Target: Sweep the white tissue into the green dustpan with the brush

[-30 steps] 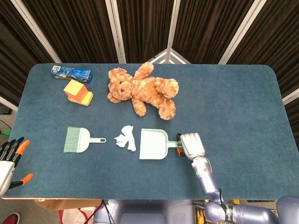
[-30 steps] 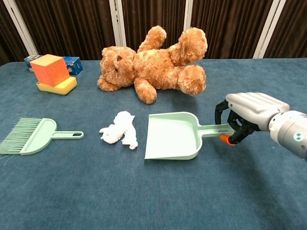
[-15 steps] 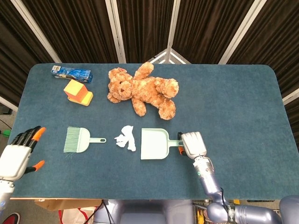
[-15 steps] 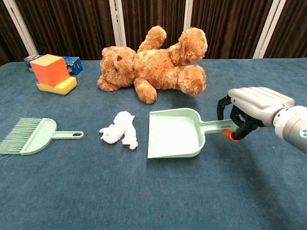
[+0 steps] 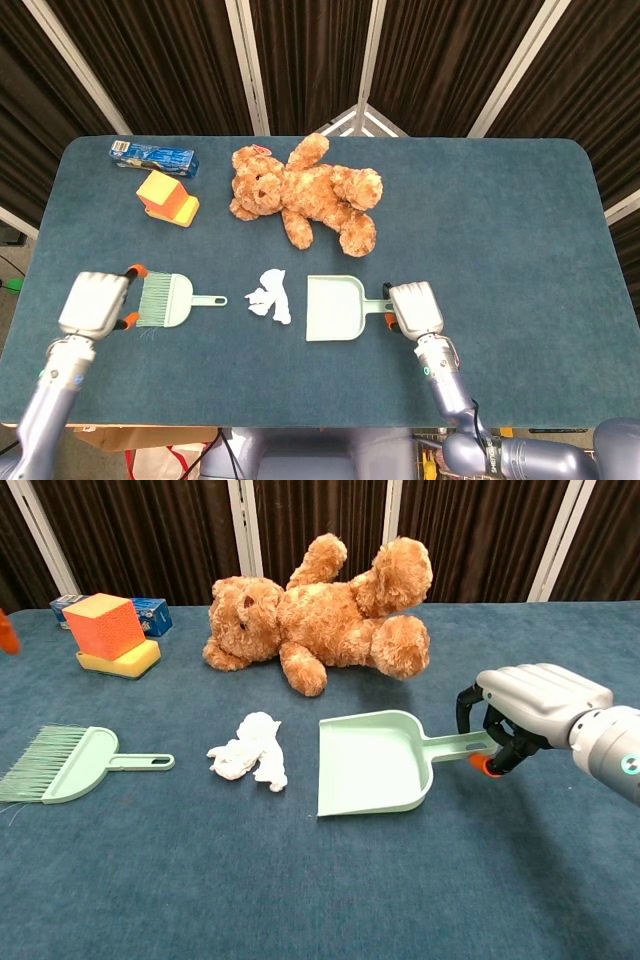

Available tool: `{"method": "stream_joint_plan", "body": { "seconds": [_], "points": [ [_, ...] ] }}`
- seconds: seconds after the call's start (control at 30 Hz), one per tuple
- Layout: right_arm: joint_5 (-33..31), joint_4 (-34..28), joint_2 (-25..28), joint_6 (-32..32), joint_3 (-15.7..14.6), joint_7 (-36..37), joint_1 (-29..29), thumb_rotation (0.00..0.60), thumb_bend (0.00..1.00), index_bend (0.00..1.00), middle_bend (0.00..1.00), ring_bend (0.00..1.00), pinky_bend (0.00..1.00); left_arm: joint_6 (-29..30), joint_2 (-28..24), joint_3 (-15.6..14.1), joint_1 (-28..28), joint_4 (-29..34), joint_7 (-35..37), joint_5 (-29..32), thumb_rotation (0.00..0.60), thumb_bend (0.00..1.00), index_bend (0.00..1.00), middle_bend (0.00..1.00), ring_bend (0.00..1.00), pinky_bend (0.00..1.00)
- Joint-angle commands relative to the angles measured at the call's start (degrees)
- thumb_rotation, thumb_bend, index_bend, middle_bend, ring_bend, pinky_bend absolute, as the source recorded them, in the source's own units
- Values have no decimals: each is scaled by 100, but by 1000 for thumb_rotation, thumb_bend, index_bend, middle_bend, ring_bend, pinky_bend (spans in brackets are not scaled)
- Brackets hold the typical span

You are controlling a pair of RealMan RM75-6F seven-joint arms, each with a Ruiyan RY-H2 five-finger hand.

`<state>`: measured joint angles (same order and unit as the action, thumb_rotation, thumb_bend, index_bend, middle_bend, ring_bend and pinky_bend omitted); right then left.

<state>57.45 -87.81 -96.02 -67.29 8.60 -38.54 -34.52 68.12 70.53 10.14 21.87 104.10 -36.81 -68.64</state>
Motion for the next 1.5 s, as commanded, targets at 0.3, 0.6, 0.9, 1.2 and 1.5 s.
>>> {"method": "stream_joint_plan", "body": {
  "seconds": [0.3,0.6,0.9,1.2,1.5],
  "points": [
    [-54,191,-51,93,9,62,-11,600,494,621,856,873,897,-296,1306,246,921,-694,-1113,1487,600,314,502,994,987,987],
    [-63,302,-16,166,48,172,-16,600,494,621,856,873,897,-233,1975,291,1359,-1171,-1490,2361,600,364,468,1000,996,996],
    [-40,274,20,169,57,190,-18,600,494,621,856,873,897,-142,2289,210,1581,-1377,-1662,2897,600,365,439,1000,996,996],
    [-32,339,14,206,37,242,-8,600,494,621,856,873,897,-69,2414,69,1684,-1613,-1659,3059,600,367,451,1000,997,996],
    [-68,447,-21,251,33,254,-11,600,493,621,856,873,897,-125,2656,38,1792,-1875,-1586,3202,600,393,479,1000,996,996]
  ]
}}
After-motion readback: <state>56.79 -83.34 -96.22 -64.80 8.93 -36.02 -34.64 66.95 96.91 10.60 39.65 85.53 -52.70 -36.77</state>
